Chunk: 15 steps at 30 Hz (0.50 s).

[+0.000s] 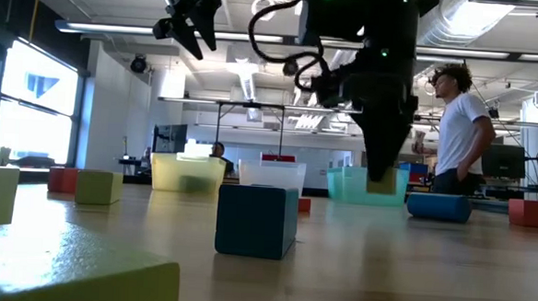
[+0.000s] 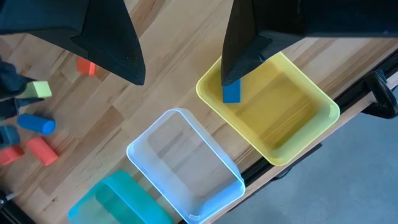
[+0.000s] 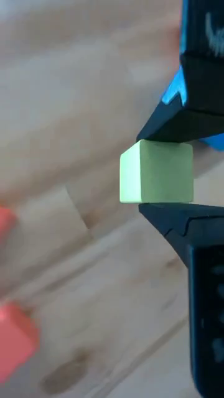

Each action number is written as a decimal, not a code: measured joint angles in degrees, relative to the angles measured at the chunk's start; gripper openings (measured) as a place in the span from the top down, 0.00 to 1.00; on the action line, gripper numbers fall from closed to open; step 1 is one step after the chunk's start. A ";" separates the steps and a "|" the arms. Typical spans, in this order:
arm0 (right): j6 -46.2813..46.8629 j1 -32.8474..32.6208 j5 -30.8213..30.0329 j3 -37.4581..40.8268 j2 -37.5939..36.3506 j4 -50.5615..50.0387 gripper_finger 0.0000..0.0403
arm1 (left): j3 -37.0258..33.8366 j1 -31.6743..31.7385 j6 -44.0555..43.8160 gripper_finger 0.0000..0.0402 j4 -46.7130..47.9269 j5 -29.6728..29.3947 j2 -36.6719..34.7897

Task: Sort & place blocks by color
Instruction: Put the green block into the blue bin

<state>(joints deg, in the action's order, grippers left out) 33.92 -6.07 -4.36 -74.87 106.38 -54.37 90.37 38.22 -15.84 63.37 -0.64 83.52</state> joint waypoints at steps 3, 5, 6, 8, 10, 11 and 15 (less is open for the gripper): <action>-1.76 2.12 -2.27 -0.02 -3.35 0.05 0.75 | 0.00 0.00 0.00 0.50 -0.19 0.00 0.01; -2.96 3.71 -3.92 -0.02 -5.67 -0.11 0.75 | 0.00 -0.14 0.26 0.50 -0.19 0.00 -0.01; -3.58 4.63 -4.99 -0.02 -6.86 -0.07 0.75 | 0.00 -0.34 0.67 0.50 -0.21 0.00 -0.01; -4.98 6.66 -7.07 -0.02 -9.32 -0.06 0.75 | 0.00 -0.90 0.98 0.50 -0.20 -0.02 0.00; -6.68 8.87 -9.27 -0.02 -11.55 0.08 0.75 | 0.00 -1.78 1.03 0.50 -0.20 0.00 -0.01; -7.40 10.14 -10.39 -0.02 -12.63 0.34 0.75 | 0.00 -2.23 1.03 0.50 -0.21 0.00 0.01; -10.66 15.80 -14.31 -0.02 -16.15 1.56 0.75 | 0.00 -4.39 0.98 0.50 -0.21 0.00 0.01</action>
<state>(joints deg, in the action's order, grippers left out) 23.26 9.73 -18.66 -74.89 90.23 -52.81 90.37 33.82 -14.85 63.16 -0.64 83.53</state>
